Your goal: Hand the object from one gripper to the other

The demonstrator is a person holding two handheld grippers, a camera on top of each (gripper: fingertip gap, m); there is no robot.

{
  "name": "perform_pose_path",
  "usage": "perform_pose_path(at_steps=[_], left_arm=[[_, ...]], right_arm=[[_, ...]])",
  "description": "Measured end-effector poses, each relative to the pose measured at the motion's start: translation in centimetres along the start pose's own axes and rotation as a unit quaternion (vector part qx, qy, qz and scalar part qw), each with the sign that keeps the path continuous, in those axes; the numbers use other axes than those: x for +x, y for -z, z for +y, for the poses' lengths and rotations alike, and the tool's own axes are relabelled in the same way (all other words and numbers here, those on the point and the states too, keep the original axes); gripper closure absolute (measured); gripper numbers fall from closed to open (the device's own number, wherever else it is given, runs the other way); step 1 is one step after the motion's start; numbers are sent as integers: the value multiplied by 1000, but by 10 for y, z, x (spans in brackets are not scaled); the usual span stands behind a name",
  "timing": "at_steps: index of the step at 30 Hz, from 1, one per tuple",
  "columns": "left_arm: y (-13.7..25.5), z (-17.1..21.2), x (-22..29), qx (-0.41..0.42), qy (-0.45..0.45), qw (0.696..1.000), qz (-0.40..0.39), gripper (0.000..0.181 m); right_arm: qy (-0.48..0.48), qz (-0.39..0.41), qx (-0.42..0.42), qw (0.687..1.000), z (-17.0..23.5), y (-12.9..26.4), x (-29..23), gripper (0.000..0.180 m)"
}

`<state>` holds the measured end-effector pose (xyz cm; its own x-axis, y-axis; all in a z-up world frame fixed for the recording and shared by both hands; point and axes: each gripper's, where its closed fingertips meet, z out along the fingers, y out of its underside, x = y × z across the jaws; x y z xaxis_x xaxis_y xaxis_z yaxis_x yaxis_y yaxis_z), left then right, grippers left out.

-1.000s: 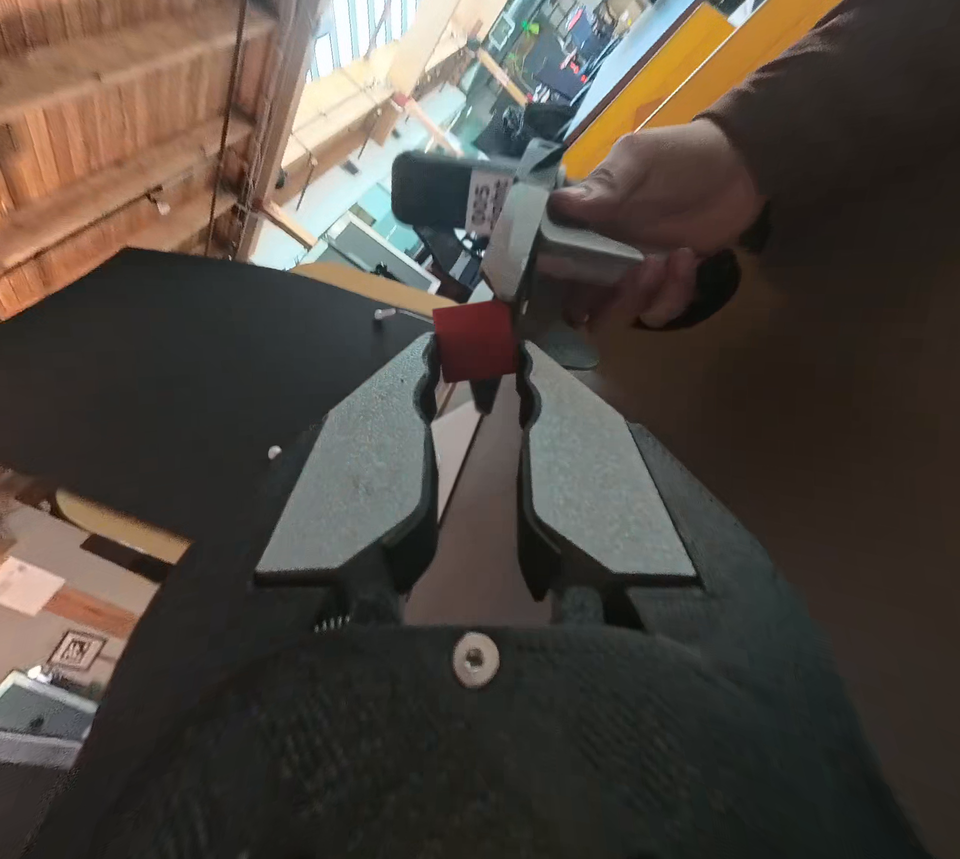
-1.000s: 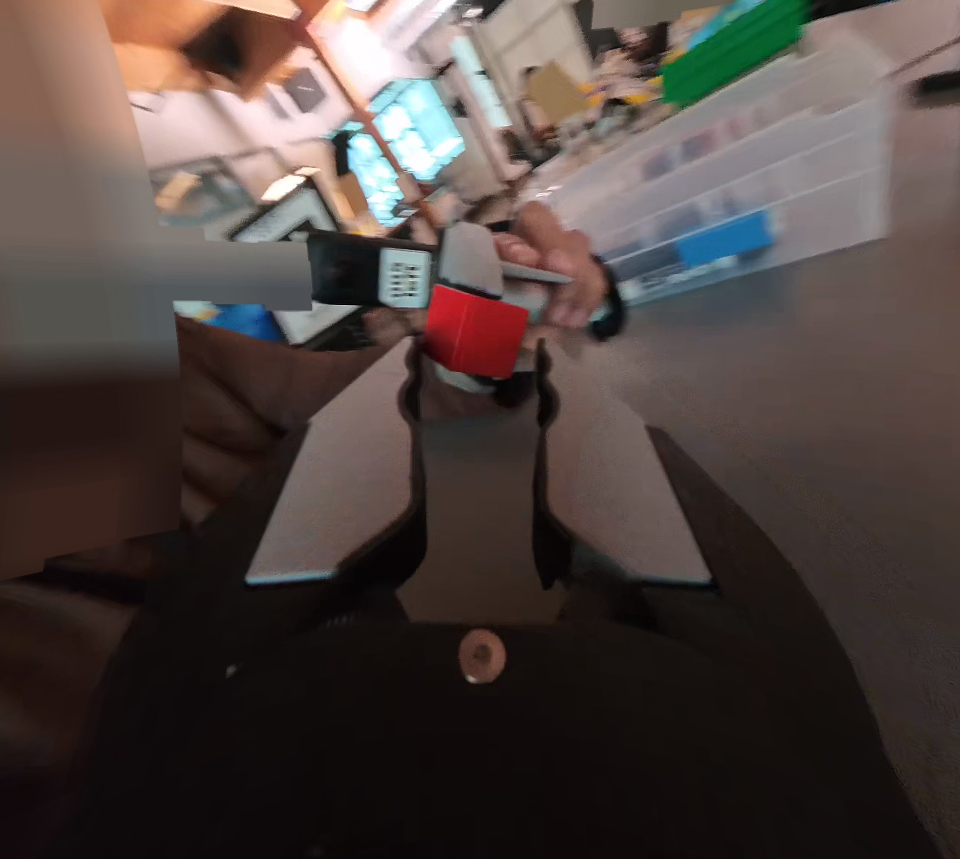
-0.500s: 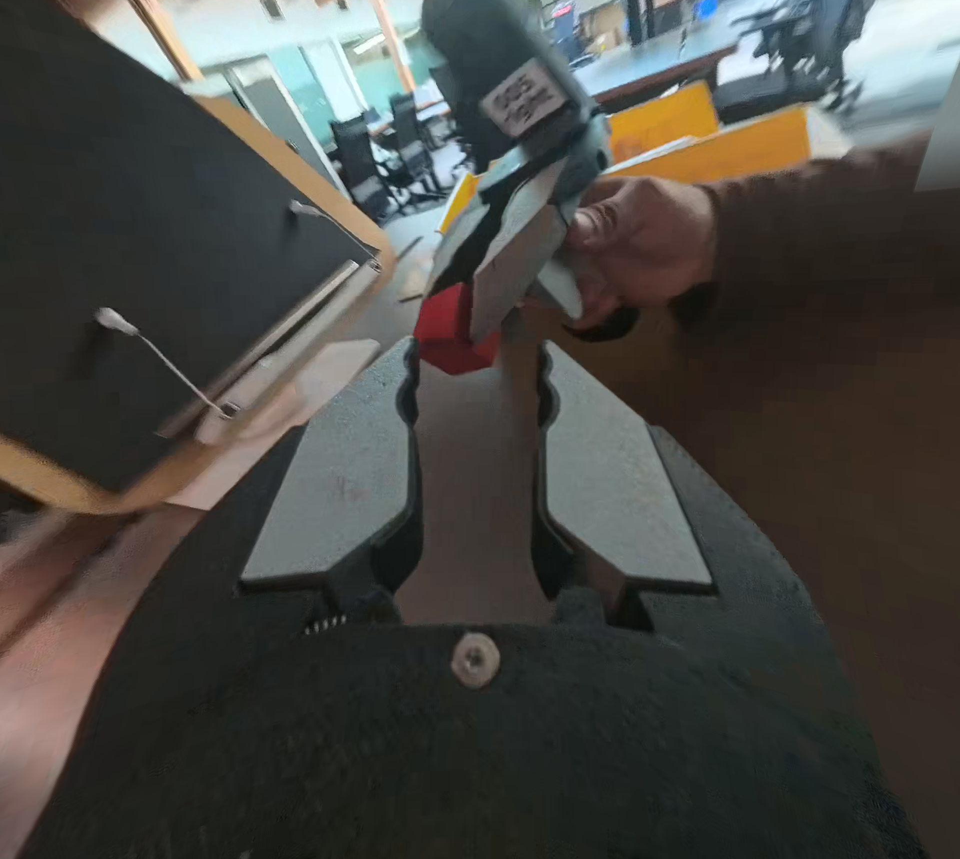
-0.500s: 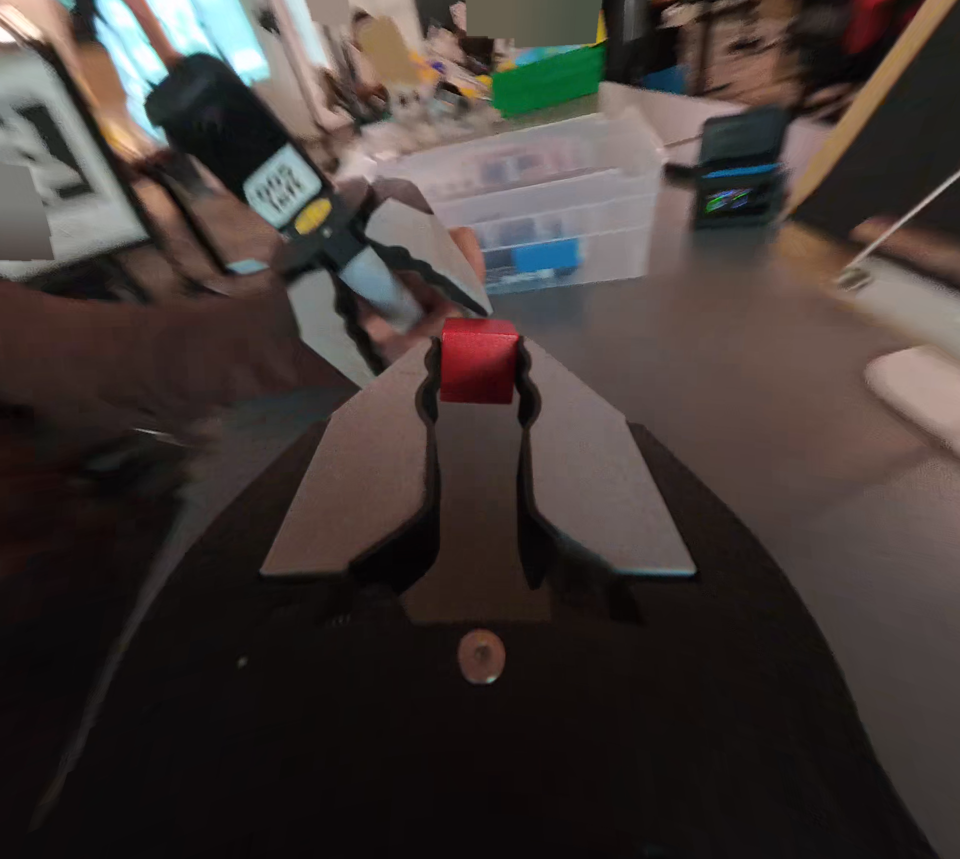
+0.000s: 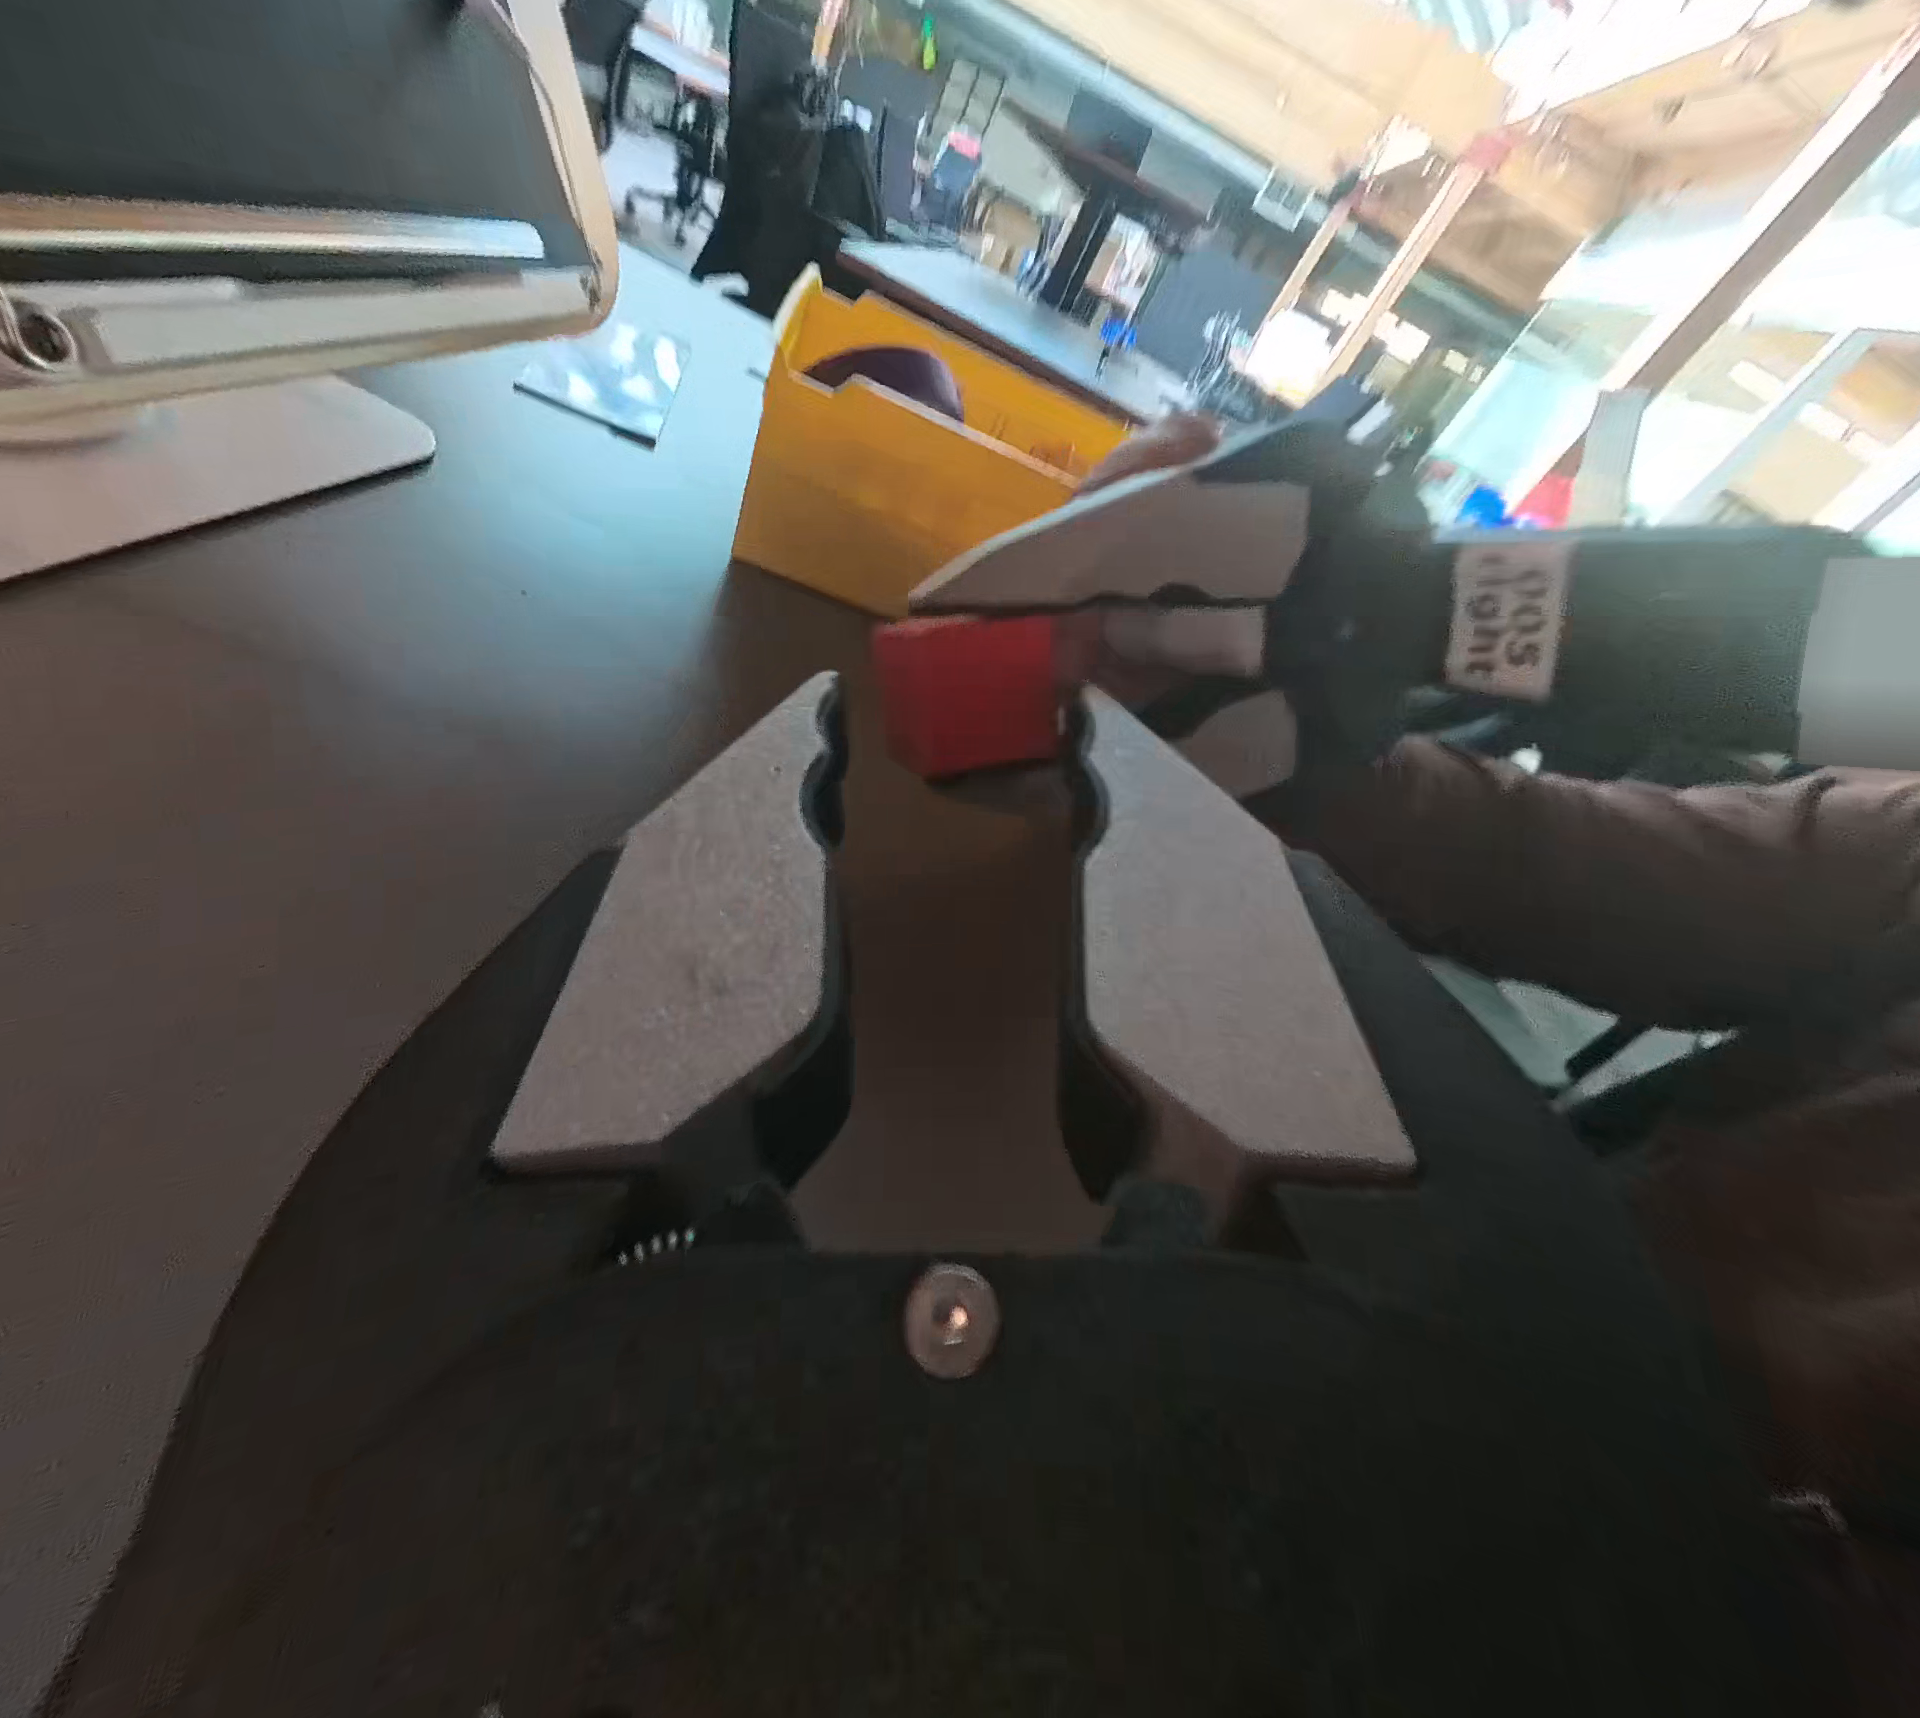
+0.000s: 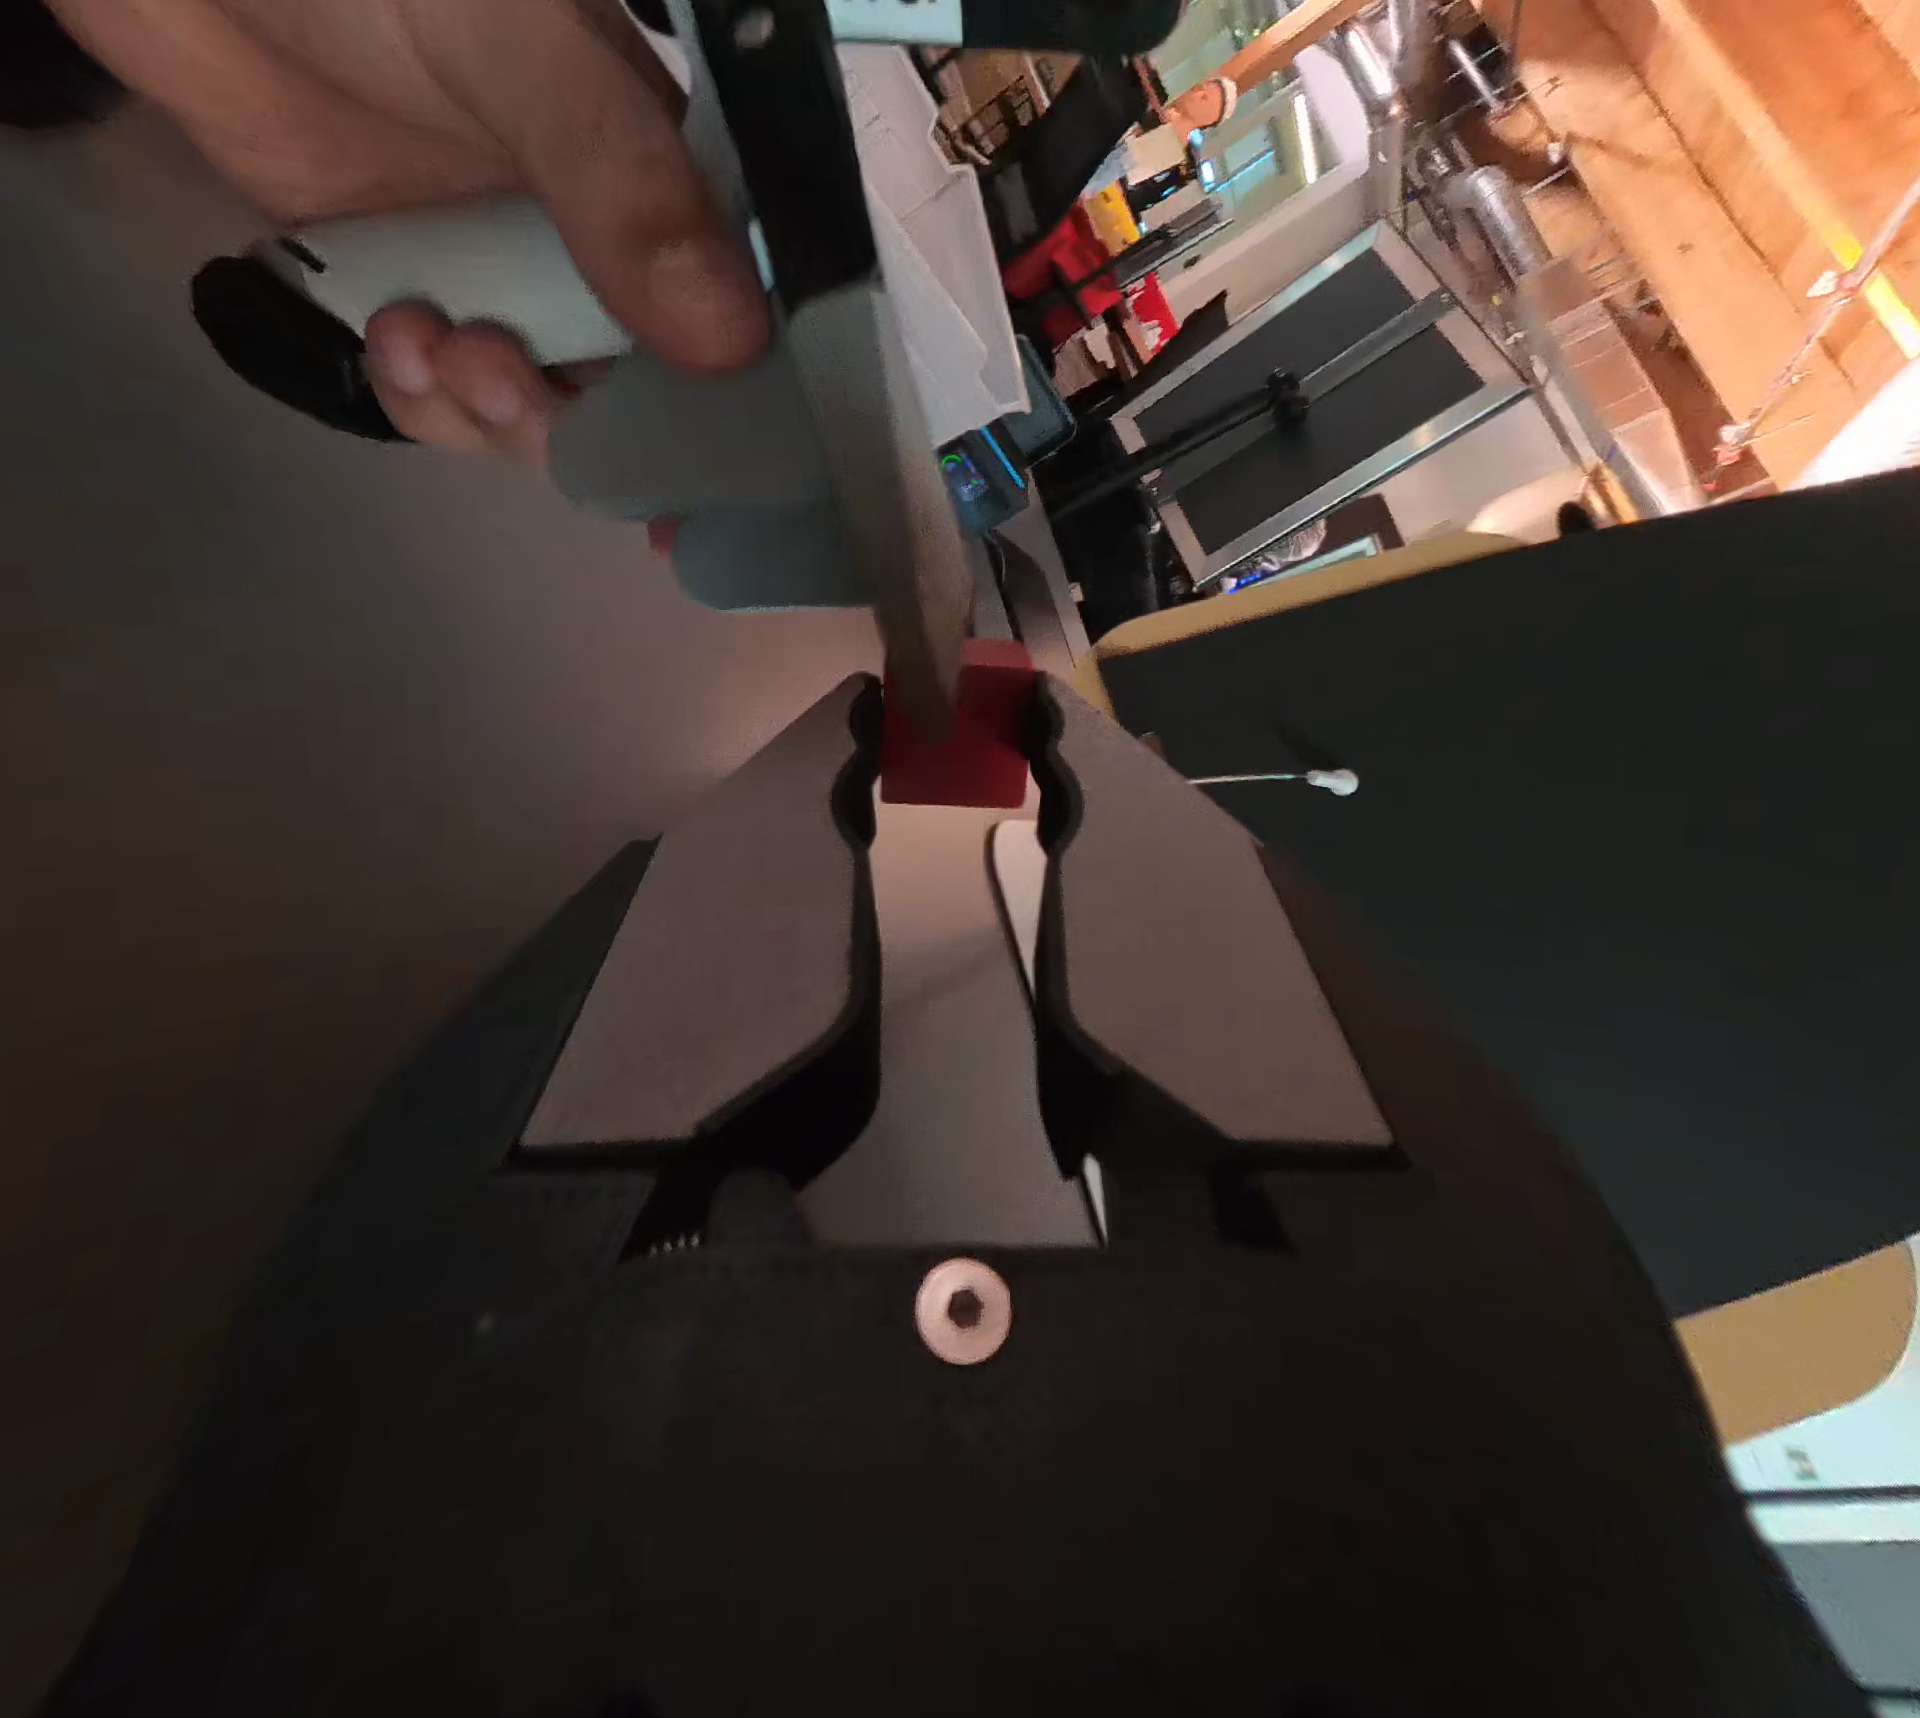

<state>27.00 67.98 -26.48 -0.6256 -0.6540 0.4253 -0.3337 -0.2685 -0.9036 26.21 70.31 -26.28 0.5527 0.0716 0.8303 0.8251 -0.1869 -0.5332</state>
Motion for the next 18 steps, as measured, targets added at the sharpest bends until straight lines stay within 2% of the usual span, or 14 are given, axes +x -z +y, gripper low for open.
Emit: perform_pose_path(at_steps=[2, 7, 10, 12, 14, 16, 17, 18], left_arm=[[-2, 6, 2, -21, -14, 1000, -1, 149], [-1, 4, -5, -30, -78, 996, -43, 149], [7, -5, -5, -16, -116, 992, -50, 150], [13, -14, 9, 18, -82, 996, 12, 150], [17, -23, 25, 56, -20, 994, 91, 150], [19, -26, 31, 75, 14, 988, 135, 150], [18, -24, 33, 71, 30, 986, 150, 150], [17, -21, 34, 64, 49, 983, 162, 150]], right_arm=[[-7, -10, -10, 1000, 2, -1, -3, 155], [7, 5, -15, 1000, 4, -1, -2, 154], [-89, -39, 2, 995, 8, 4, 1, 150], [-199, -99, 42, 974, 5, 10, 2, 150], [-319, -189, 95, 924, -8, 18, -2, 141], [-397, -246, 155, 871, -22, 28, 3, 131], [-405, -247, 168, 864, -23, 30, 8, 130], [-401, -221, 170, 873, -21, 30, 15, 129]])
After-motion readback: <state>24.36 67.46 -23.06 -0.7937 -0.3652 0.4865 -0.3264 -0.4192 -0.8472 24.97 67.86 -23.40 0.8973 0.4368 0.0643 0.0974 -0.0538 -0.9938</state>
